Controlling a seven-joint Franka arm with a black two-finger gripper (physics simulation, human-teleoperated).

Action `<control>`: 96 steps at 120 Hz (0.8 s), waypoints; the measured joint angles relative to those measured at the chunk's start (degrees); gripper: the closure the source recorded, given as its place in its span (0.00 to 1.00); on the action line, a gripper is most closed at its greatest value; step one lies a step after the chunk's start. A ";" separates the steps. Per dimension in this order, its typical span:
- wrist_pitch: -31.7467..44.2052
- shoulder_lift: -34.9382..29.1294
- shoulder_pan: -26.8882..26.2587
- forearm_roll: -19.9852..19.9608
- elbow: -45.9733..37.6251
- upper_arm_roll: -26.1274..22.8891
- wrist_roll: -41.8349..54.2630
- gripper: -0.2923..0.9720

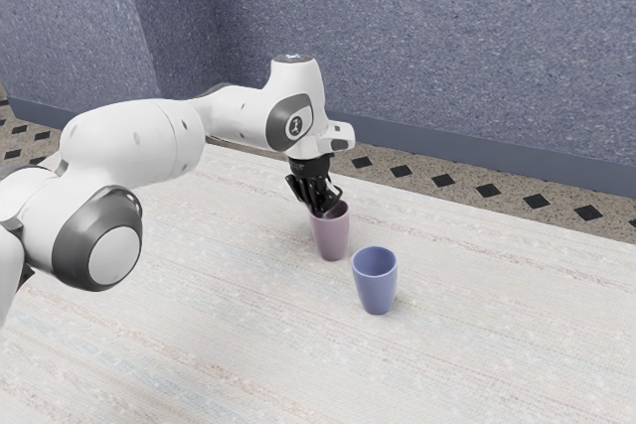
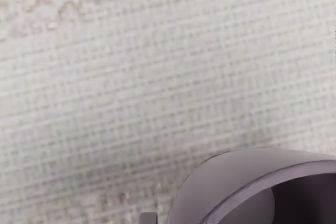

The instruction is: Place the left cup onto the right cup

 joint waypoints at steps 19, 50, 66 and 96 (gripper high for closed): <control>0.11 -1.64 -0.09 0.15 -1.22 0.01 -0.25 0.84; -0.25 -10.77 -1.40 0.38 -8.00 -0.06 -0.64 0.85; -0.22 -18.52 -2.97 0.33 -14.62 -0.66 -0.84 0.85; -0.03 -25.41 -6.71 -0.37 -19.94 -1.37 -1.35 0.85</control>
